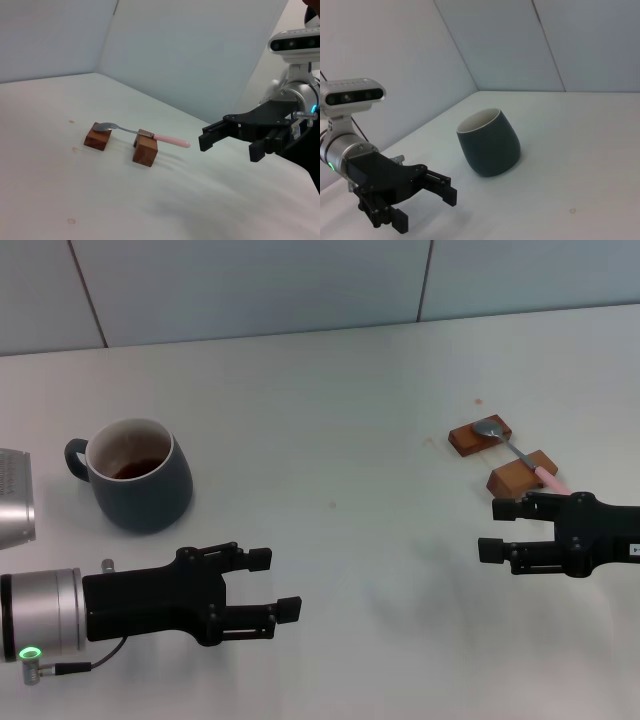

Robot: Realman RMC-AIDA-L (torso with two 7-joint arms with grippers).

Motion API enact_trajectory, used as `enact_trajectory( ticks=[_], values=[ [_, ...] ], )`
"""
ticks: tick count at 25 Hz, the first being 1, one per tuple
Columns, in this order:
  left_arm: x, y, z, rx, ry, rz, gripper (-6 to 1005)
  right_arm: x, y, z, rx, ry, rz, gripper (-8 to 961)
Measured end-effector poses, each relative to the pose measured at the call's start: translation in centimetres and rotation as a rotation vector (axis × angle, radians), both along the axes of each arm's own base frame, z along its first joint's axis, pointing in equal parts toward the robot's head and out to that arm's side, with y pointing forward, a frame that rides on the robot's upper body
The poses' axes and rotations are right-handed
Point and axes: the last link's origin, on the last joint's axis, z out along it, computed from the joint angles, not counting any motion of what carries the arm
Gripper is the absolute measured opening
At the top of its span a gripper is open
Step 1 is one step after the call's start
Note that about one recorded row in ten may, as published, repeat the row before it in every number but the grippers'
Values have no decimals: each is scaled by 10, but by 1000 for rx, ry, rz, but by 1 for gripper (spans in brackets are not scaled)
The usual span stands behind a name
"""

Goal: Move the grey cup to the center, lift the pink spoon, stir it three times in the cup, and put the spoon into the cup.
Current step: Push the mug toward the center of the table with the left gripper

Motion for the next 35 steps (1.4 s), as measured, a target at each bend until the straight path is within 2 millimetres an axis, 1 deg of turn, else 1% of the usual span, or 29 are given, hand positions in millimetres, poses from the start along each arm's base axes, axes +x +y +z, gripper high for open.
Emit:
enact_trajectory(
  ticks=[7, 10, 12, 13, 14, 15, 16, 17, 18, 19, 20, 21, 22, 23, 25, 26, 27, 29, 31, 32, 34, 35],
  values=[
    [1, 1, 0, 0, 0, -4, 798, 0, 0, 0, 1, 1, -2, 828],
    [3, 2, 6, 29, -28, -19, 780, 0, -1, -1, 1, 2, -3, 829],
    [3, 2, 6, 29, -28, -19, 767, 1, -1, -1, 1, 1, -5, 829],
    [4, 3, 15, 80, -68, -32, 761, 1, -2, -1, 1, 1, -6, 829],
    [3, 2, 40, 256, -179, -76, 755, 1, -2, -1, 0, 1, -6, 829],
    [3, 2, 40, 256, -179, -76, 749, 1, -2, -1, 0, 1, -6, 829],
    [-1, 3, 57, 392, -237, -87, 743, 1, -2, -1, -1, 0, -6, 829],
    [-1, 3, 57, 392, -237, -87, 737, 1, -2, -1, -1, 0, -6, 829],
    [-10, 5, 78, 572, -286, -61, 731, 2, -2, -1, -1, 0, -7, 829],
    [-30, 9, 101, 822, -314, 39, 725, 2, -2, -1, -1, -1, -7, 828],
    [-53, 8, 111, 1058, -302, 150, 719, 2, -2, -1, -1, 0, -7, 828],
    [-54, 8, 111, 1069, -298, 155, 691, 2, -2, -1, -2, 0, -8, 828],
    [-65, 7, 110, 1190, -255, 209, 663, 2, -3, -1, -2, 0, -8, 828],
    [-72, 7, 108, 1273, -195, 237, 634, 2, -3, -1, -2, 1, -9, 828],
    [-81, 11, 101, 1375, -35, 248, 578, 2, -3, -1, -3, 2, -12, 828],
    [-84, 15, 93, 1420, 100, 225, 550, 2, -3, -2, -4, 3, -14, 828],
    [-84, 15, 93, 1420, 100, 225, 521, 2, -3, -2, -7, 4, -15, 829],
    [-84, 20, 84, 1443, 215, 200, 465, 2, -3, -2, -9, 6, -17, 829],
    [-82, 29, 67, 1444, 380, 160, 371, 1, -4, -3, -10, 8, -17, 829],
    [-82, 29, 67, 1444, 380, 160, 323, 1, -4, -4, -11, 10, -17, 829],
    [-80, 34, 55, 1410, 475, 122, 229, 0, -4, -6, -13, 14, -17, 829],
    [-80, 36, 52, 1402, 493, 114, 193, -1, -4, -6, -14, 15, -17, 829]
  ],
)
